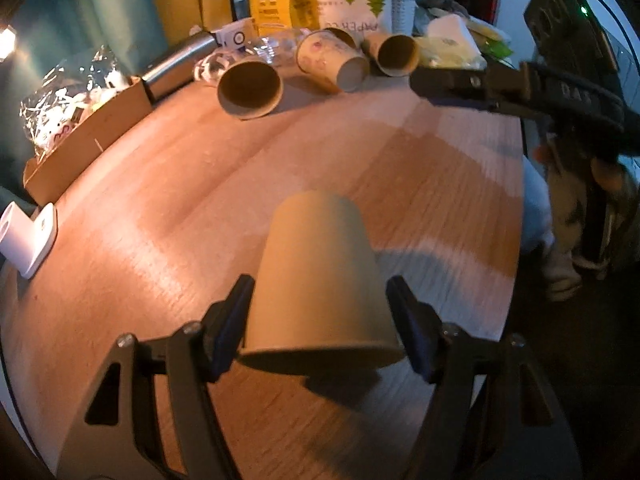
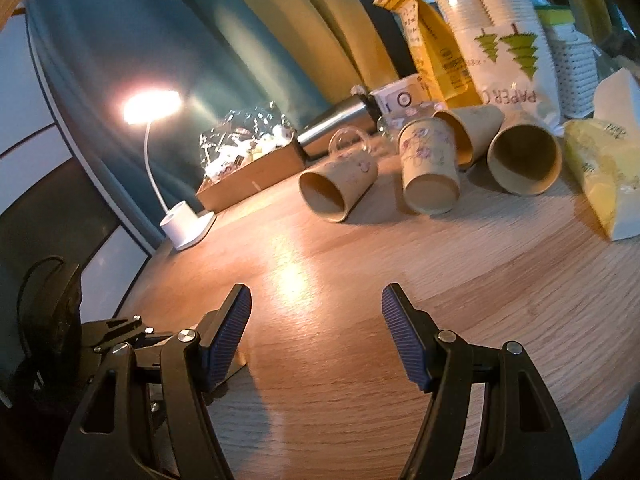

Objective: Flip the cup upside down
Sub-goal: 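Carry the cup toward the right gripper while the right gripper approaches its rim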

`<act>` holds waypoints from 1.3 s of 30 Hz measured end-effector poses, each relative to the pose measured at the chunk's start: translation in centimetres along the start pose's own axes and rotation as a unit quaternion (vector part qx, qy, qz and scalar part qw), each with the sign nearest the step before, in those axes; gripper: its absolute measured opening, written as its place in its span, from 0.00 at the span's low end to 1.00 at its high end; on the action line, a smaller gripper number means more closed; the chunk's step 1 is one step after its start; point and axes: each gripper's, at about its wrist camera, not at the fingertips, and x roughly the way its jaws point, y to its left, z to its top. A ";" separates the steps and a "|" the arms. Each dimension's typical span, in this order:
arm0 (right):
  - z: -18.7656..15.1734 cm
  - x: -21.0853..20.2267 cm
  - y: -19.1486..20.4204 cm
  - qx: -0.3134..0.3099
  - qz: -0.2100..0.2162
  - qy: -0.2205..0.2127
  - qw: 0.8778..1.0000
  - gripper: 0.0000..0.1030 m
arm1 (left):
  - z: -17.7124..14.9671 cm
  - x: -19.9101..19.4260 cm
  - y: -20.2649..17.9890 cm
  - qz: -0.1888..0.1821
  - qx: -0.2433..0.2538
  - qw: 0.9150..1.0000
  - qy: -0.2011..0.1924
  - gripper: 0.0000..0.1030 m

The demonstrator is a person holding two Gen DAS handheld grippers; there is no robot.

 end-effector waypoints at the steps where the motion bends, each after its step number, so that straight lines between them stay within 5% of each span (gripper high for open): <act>1: -0.1 0.1 0.2 -0.001 0.003 0.003 1.000 0.69 | 0.0 0.0 -0.1 0.000 0.003 1.000 0.000 0.66; 12: 0.5 -0.3 0.9 0.033 0.091 0.007 0.995 0.72 | 1.3 -3.5 -3.2 -0.007 0.038 0.993 -0.109 0.65; 18: 0.4 -0.2 1.0 0.038 0.075 0.010 0.996 0.77 | 0.3 -1.2 -3.8 -0.006 0.058 0.998 -0.024 0.65; 24: 0.1 0.3 1.3 0.029 0.076 0.023 0.996 0.77 | 0.7 -0.4 -3.4 -0.004 0.049 0.999 0.006 0.65; 28: -0.3 0.9 1.0 0.042 0.095 0.036 0.994 0.77 | 0.8 -0.9 -3.6 -0.001 0.044 0.999 -0.009 0.65; 35: -1.0 1.9 0.2 0.085 0.142 0.062 0.984 0.77 | 0.5 -3.7 -4.1 0.017 0.032 0.994 -0.107 0.64; 39: -1.2 2.4 0.5 0.095 0.142 0.074 0.983 0.77 | -0.4 -2.9 -4.1 0.017 0.033 0.997 -0.072 0.64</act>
